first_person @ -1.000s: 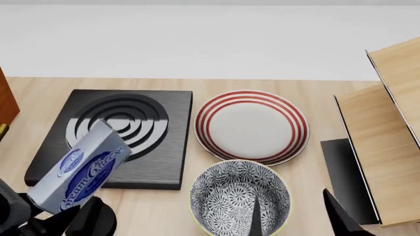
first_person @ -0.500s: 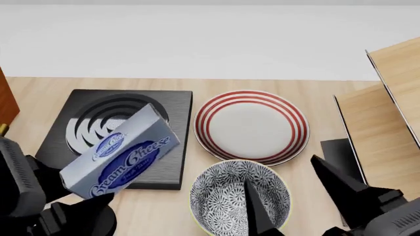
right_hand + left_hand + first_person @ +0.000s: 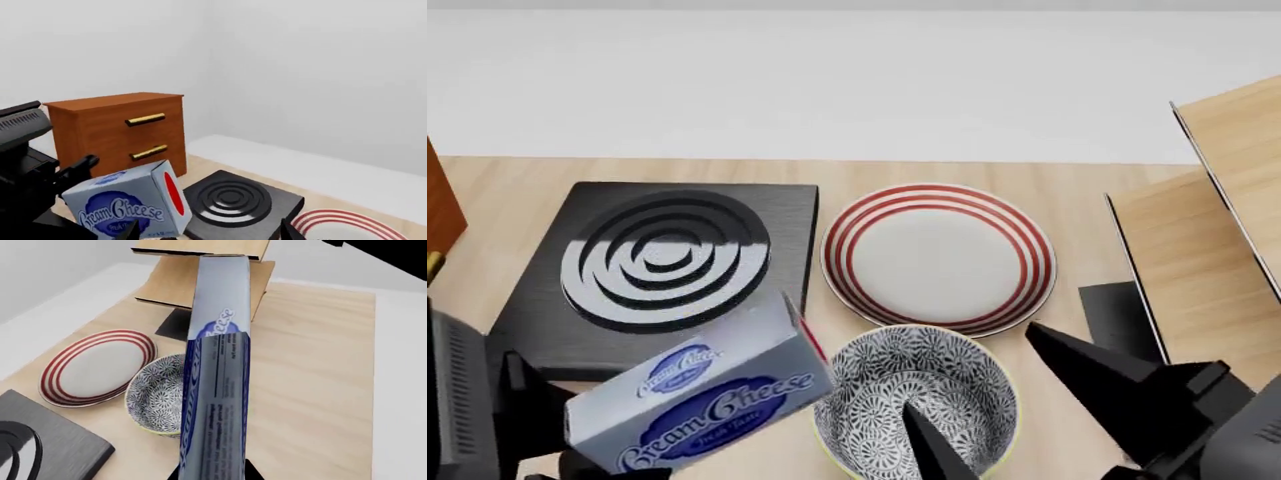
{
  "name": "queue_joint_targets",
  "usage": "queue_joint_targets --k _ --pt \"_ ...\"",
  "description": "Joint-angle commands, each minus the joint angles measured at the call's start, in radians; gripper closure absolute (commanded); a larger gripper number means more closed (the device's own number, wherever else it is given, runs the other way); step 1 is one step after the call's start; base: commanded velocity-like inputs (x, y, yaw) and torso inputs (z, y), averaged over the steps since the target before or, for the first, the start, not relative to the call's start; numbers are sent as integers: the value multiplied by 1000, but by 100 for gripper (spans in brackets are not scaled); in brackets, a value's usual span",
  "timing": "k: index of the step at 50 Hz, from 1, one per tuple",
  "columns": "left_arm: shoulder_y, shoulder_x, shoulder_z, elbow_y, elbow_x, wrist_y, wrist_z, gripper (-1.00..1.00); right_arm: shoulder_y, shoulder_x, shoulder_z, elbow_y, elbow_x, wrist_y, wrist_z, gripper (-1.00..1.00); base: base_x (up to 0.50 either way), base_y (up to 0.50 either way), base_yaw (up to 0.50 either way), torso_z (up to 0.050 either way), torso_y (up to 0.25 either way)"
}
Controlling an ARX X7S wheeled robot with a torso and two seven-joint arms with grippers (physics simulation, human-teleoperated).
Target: Pick up the cream cheese and put it in the bowl.
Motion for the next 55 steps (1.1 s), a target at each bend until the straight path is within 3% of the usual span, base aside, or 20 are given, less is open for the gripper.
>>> queue_joint_targets --k 1,12,32,55 --pt "-55 -5 21 4 -23 -16 44 100 -19 68 -18 -33 -43 16 -131 -100 0 0 0 0 0" --pt "2 -27 103 81 79 50 67 100 0 92 -111 -97 -189 66 -157 -100 0 0 0 0 0" --pt "58 -99 136 194 129 118 99 100 5 103 -106 -100 -186 61 -176 -100 0 0 0 0 1" --pt "-5 -85 76 260 -5 82 61 100 155 59 -240 -69 -232 148 -206 -100 0 0 0 1 0"
